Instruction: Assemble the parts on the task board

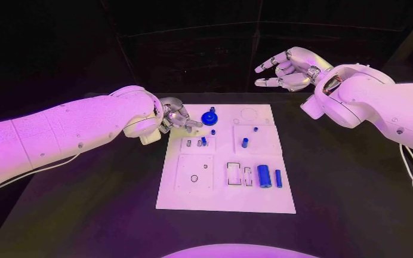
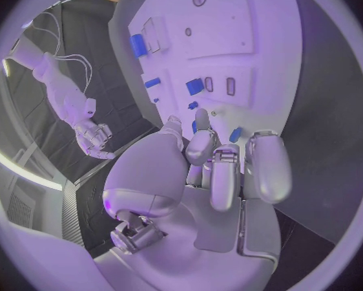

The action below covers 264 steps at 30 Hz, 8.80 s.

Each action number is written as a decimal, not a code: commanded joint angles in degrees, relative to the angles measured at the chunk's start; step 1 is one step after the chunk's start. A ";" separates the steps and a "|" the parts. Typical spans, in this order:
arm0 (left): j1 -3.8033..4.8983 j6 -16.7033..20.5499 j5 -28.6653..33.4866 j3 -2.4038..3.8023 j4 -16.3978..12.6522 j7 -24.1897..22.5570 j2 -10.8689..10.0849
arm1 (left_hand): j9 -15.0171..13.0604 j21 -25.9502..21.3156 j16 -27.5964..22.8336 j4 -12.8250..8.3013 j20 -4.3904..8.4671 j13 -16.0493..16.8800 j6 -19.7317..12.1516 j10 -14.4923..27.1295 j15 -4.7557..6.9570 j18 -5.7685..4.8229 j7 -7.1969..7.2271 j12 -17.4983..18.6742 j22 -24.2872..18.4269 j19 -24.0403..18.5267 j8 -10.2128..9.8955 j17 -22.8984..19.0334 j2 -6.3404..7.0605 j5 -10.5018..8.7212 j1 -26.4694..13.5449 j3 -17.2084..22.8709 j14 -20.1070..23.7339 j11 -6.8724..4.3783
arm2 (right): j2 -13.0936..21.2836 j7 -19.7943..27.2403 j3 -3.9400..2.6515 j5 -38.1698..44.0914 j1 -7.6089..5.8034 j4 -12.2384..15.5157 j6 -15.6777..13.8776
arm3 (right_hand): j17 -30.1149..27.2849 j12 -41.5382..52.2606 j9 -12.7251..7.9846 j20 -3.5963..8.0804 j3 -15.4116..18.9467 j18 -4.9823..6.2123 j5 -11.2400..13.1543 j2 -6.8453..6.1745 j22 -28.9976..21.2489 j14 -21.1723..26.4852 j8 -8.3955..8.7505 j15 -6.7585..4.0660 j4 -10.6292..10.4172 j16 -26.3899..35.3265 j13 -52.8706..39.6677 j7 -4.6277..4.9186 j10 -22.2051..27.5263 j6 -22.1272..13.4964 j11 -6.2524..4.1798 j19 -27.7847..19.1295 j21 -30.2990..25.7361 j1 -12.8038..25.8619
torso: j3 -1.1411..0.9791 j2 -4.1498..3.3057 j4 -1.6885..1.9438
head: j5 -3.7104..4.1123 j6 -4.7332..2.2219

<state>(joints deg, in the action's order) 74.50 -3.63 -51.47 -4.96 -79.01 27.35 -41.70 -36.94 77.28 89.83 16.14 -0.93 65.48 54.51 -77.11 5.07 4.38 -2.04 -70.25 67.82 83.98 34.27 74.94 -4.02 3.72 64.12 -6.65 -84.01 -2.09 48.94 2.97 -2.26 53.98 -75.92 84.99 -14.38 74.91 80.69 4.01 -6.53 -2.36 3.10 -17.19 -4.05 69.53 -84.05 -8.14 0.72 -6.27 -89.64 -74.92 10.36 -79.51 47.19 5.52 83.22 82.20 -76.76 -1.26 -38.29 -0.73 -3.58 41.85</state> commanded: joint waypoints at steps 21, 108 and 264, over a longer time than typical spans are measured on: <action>1.28 -6.42 -7.34 -1.52 3.56 6.46 7.04 | -3.88 1.44 0.17 0.43 0.42 1.61 -2.13 -0.60 0.61 -0.69 0.35 -1.90 2.23 0.91 3.68 15.06 -0.78 -0.38 -2.24 -3.35 -5.99 -0.15 | -1.63 -1.20 -0.06 2.05 -0.17 -0.90 2.03 | 13.54 -0.29 -0.07 0.01 0.34 0.73 -0.69 0.12 -0.16 -5.53 -0.40 0.02 0.12 0.44 -1.76 0.04 0.38 -0.08 -0.17 -0.52 -0.45 -0.22 | 0.01 -0.23 -0.22 | 0.21 0.52; 1.23 -12.76 -6.73 -2.04 5.83 6.90 10.56 | -5.39 0.98 0.17 -5.51 0.36 1.04 -3.73 -0.03 0.55 -0.49 0.26 -1.73 1.74 0.28 4.03 15.06 -3.28 -0.23 5.77 -0.35 -5.99 -0.09 | -3.37 -2.55 -0.04 2.43 -0.16 -1.42 3.46 | 13.34 -0.48 -0.11 0.05 0.63 0.78 -1.29 0.59 -0.46 -5.48 -0.53 -0.02 0.00 0.56 -1.48 0.04 0.53 -0.23 -0.19 -0.62 -0.61 -0.09 | 0.06 -0.27 0.04 | 0.99 2.21; -3.34 -0.46 -7.25 -2.16 0.43 6.64 5.29 | -5.15 2.56 0.17 -13.71 0.71 2.03 -0.29 -2.44 1.04 -1.06 1.14 -2.82 5.86 1.24 3.72 15.06 7.43 3.64 -11.25 44.66 -5.99 -0.87 | -4.20 -3.07 -0.02 4.95 -0.11 -2.67 4.96 | 13.08 -0.50 -0.07 0.15 2.03 0.81 -1.89 1.50 -0.72 -5.42 -1.28 -0.13 -1.29 0.72 -1.25 -0.11 0.50 0.01 -0.32 -0.65 -0.80 1.36 | -0.18 -0.13 0.63 | -0.68 3.88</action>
<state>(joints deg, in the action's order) 71.50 -1.79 -59.00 -6.81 -78.69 32.99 -36.46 -42.04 79.49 89.82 2.41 -0.52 67.48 53.77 -79.26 5.60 4.41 -1.01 -72.73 73.65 83.96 38.23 74.91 3.11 7.70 53.09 38.10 -84.03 -2.98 44.82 -0.74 -2.23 58.85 -75.91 82.33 -9.91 74.92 80.48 3.98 -6.34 -0.74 3.10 -18.79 -2.92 68.86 -84.05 -9.14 0.71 -7.58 -89.06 -74.92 10.36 -79.32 47.19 5.32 83.03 81.59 -75.61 -1.46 -38.42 -0.17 -4.27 45.71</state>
